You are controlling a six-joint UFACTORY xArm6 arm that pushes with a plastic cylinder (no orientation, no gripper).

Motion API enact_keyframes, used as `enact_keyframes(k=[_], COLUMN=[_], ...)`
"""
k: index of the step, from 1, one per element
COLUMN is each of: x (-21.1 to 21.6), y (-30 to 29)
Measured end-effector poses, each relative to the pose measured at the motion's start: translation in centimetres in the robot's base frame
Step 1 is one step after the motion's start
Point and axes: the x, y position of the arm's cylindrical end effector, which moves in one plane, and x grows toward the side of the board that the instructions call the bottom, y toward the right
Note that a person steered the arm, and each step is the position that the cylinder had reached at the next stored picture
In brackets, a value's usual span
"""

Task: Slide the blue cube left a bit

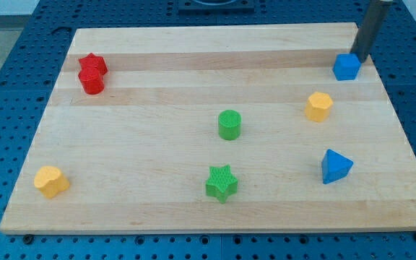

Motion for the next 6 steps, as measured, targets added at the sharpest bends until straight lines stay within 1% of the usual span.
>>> enact_keyframes(k=[1, 3, 4, 5, 6], x=[1.4, 4.2, 4.0, 1.7, 1.3], y=[-0.4, 1.8, -1.5, -1.5, -2.4])
